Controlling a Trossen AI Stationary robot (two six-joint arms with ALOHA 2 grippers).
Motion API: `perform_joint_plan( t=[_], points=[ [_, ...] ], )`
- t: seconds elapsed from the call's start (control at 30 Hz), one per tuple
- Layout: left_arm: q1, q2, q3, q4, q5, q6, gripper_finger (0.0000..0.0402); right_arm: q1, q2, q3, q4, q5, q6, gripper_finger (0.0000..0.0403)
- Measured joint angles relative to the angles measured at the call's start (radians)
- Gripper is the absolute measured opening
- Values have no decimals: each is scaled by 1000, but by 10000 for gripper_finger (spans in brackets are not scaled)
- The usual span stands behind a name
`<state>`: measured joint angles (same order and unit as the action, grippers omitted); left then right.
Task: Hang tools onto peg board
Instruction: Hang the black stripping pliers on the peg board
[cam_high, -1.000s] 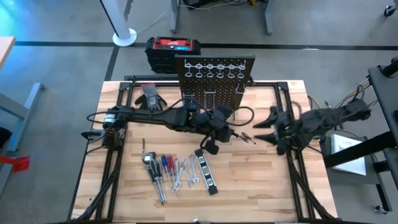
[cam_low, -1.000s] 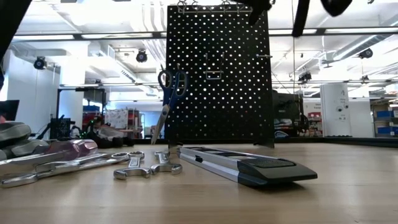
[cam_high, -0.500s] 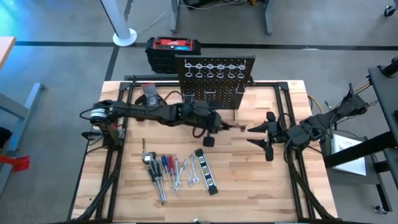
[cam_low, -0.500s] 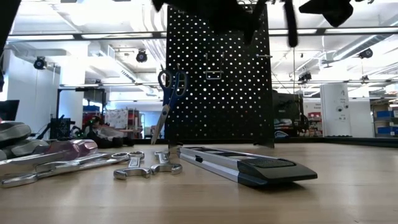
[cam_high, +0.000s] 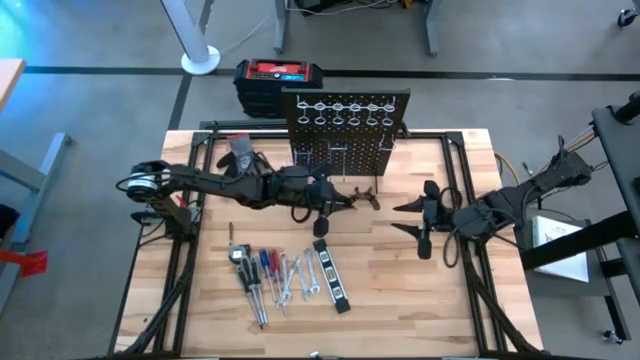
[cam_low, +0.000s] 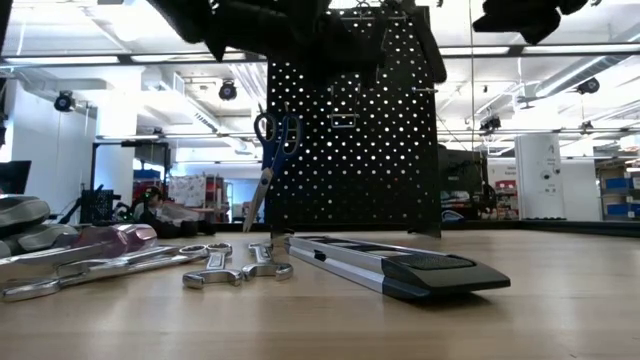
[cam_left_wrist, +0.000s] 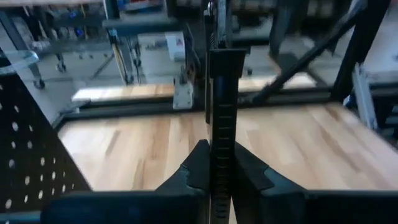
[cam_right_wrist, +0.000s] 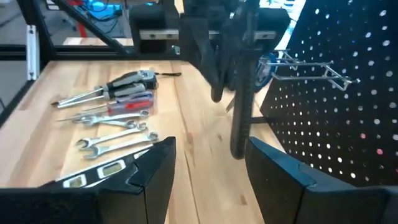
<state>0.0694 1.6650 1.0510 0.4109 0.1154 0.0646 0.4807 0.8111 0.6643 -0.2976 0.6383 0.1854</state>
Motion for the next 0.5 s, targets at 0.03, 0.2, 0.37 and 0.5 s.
perform_joint_plan(
  t=[0.03,0.2,0.37,0.5],
  points=[
    [1,3,-9,30,1,-5,19,-5,18,0,6,11,20,183],
    [1,36,-73,132,12,-81,19,-23,118,-7,18,32,64,183],
    [3,42,-138,284,32,-124,19,-86,182,-10,40,42,71,183],
    [15,47,-164,305,49,-135,19,-170,198,-12,115,-28,58,183]
  ],
)
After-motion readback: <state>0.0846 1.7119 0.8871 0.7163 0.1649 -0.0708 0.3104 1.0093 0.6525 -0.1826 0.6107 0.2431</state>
